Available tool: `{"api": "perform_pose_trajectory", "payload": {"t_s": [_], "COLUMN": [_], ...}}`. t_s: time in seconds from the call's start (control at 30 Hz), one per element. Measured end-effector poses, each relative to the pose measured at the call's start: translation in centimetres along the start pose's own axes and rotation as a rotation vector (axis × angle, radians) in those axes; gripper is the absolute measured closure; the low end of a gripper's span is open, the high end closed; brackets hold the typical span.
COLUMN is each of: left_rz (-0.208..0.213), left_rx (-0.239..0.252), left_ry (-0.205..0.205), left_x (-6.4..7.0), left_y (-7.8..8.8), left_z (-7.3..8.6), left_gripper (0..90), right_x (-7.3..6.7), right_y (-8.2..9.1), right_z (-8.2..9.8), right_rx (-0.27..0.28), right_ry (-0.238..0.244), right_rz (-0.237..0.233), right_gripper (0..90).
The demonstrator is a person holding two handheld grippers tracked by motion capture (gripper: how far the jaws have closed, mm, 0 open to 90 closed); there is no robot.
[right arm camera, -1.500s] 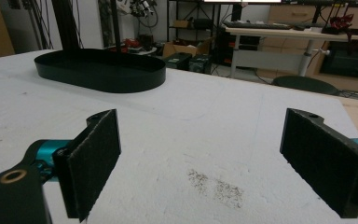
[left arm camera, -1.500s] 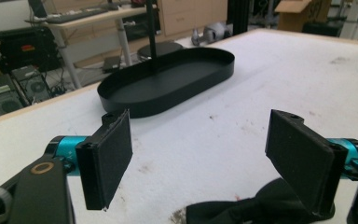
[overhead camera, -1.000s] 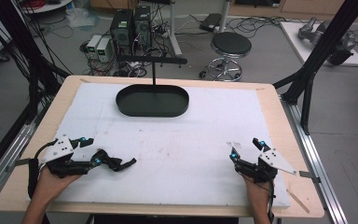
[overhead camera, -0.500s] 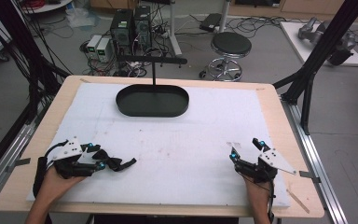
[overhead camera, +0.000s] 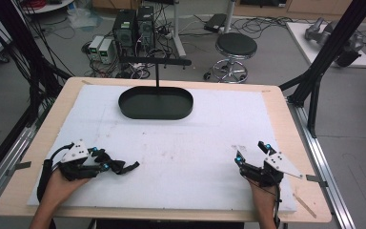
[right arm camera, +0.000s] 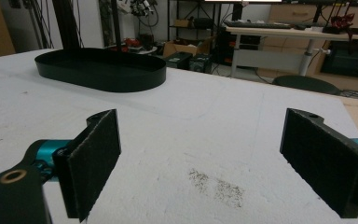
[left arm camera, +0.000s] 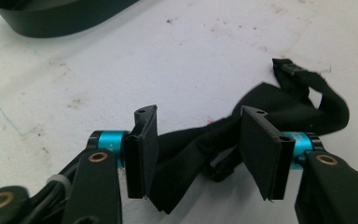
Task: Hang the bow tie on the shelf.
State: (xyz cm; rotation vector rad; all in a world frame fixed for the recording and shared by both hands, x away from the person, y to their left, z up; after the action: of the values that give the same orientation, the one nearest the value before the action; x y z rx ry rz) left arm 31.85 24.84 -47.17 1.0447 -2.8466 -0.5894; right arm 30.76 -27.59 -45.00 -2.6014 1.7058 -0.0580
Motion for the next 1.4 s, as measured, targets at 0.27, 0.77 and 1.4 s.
{"api": "perform_pose_trajectory", "payload": {"t_s": [0.27,0.77,1.4], "left_rz": [0.025,0.038,-0.097], "left_rx": [-0.014,-0.050,0.149], "left_ry": [0.000,-0.017,0.073], "left_x": [0.2,0.9,0.8], "left_y": [-0.2,-0.4,0.2], "left_z": [0.4,0.5,-2.5], "left_gripper": [53.2,76.6,79.6], "right_x": [0.0,0.0,0.0], "right_y": [0.0,0.0,0.0], "right_z": [0.0,0.0,0.0], "right_rx": [0.000,0.000,-0.002], "right_ry": [0.000,0.001,0.000], "right_rz": [0.000,0.000,-0.002], "right_gripper": [11.5,11.5,11.5]}}
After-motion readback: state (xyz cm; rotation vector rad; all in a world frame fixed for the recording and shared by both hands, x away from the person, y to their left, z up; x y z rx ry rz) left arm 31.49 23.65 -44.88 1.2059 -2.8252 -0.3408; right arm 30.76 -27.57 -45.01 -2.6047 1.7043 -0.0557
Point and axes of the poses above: each handheld gripper's, and its own axes: y roughly backward along the jaws, z roughly out of its underside, x roughly to its right, the point moved 5 cm from there along -y, roughly forward along the jaws, and after that the axes turned 12 degrees about x, right-handed, at the moved point
